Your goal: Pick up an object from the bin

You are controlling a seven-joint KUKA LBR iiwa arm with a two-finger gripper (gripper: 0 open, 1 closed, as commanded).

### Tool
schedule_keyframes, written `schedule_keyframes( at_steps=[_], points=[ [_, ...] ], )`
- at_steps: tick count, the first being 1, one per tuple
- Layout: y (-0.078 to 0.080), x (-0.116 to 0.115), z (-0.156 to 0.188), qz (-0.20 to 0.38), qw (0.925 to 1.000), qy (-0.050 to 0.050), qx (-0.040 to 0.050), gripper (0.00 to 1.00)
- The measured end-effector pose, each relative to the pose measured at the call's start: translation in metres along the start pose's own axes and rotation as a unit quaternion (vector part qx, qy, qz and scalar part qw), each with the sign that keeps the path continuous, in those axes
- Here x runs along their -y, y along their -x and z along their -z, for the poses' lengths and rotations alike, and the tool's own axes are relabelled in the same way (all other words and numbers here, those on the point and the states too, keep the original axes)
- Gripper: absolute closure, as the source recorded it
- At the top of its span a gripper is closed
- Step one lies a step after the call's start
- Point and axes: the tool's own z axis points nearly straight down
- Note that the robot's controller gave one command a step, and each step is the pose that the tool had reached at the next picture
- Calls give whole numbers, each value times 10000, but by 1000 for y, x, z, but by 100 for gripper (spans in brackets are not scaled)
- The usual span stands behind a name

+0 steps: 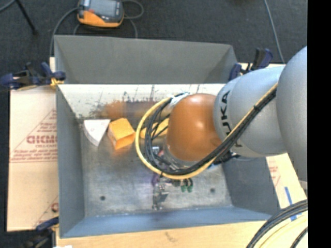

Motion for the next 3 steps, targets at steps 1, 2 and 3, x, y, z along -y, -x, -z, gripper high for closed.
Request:
schedule_keyframes(
  at_steps=[1,2,3],
  points=[
    [-9,19,-29,640,9979,-12,-62,0],
    [-12,30,-61,476,9989,3,-40,100],
    [-12,30,-61,471,9989,4,-41,100]
  ],
)
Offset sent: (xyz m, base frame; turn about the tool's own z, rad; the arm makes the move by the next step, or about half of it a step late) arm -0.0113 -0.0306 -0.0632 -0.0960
